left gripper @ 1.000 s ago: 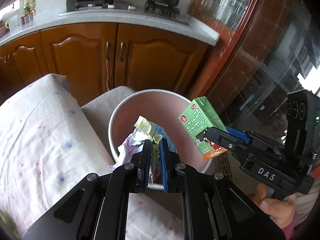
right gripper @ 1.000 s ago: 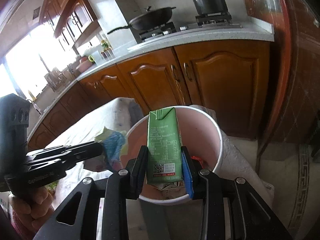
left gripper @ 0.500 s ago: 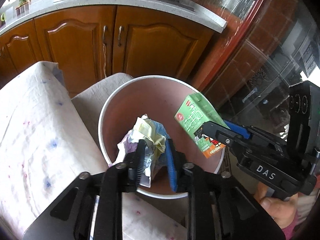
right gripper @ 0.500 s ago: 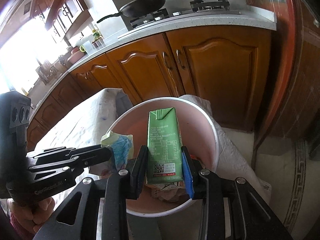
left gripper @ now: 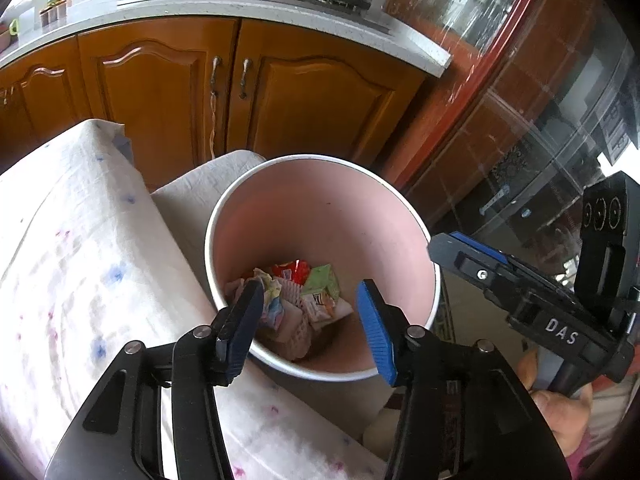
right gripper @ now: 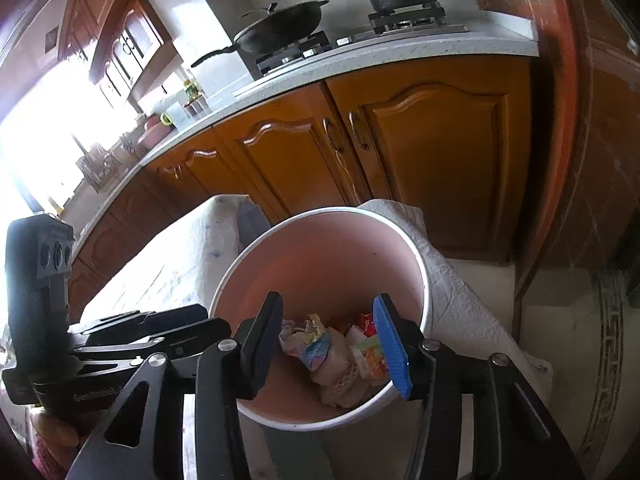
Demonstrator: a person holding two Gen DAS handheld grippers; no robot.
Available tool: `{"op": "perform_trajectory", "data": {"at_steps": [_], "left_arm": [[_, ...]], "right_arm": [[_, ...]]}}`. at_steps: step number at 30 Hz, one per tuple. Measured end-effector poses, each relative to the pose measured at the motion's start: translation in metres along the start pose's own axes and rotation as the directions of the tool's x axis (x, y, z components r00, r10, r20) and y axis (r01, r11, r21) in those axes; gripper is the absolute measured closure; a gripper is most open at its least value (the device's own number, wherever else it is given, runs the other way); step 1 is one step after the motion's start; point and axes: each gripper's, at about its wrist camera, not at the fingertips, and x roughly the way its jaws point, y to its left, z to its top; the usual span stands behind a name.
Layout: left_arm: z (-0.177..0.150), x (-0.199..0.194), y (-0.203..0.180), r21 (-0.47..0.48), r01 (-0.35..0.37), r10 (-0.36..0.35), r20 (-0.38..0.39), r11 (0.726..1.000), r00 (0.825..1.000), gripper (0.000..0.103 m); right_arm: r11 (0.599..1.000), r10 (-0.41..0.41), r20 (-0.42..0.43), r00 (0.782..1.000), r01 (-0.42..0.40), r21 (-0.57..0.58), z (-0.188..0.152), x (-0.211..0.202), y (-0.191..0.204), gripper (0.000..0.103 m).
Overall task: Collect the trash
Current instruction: 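Move both open tools back toward the green can and juice pouch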
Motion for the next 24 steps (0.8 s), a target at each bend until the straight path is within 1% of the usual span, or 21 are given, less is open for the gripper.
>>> {"op": "perform_trajectory", "data": {"at_steps": [1, 3, 5, 8, 11, 22, 24], "left_arm": [[-0.003, -0.004, 0.002, -0.006, -0.007, 0.007, 0.011, 1.000, 1.000, 0.051], [-0.009, -0.012, 0.003, -0.012, -0.034, 0.034, 0.034, 0.999, 0.999, 0.047], [-0.015, -0.020, 0.006, -0.019, -0.053, 0.054, 0.058, 0.998, 0.997, 0.046], [-0.026, -0.034, 0.013, -0.042, -0.066, 0.070, 0.088, 0.997, 0.994, 0.045], [-0.036, -0.047, 0.022, -0.066, -0.075, 0.082, 0.112, 0.995, 0.990, 0.044], [-0.074, -0.078, 0.047, -0.151, -0.073, 0.095, 0.144, 0.986, 0.985, 0.044], [-0.083, -0.085, 0.051, -0.168, -0.071, 0.097, 0.152, 0.983, 0.984, 0.044]], "right_arm": [[1.000, 0.008, 0.009, 1.000, -0.008, 0.006, -0.001, -0.003, 0.000, 0.049], [1.000, 0.018, 0.030, 0.999, -0.019, 0.011, -0.003, -0.008, 0.003, 0.043], [1.000, 0.023, 0.046, 0.999, -0.024, 0.014, -0.007, -0.013, 0.006, 0.041], [0.999, 0.052, 0.062, 0.997, -0.052, 0.012, -0.012, -0.019, 0.013, 0.037], [0.998, 0.069, 0.075, 0.995, -0.070, 0.006, -0.017, -0.024, 0.021, 0.030], [0.993, 0.115, 0.094, 0.989, -0.114, -0.015, -0.040, -0.035, 0.057, 0.023], [0.992, 0.124, 0.104, 0.987, -0.124, -0.010, -0.045, -0.036, 0.062, 0.020]]}}
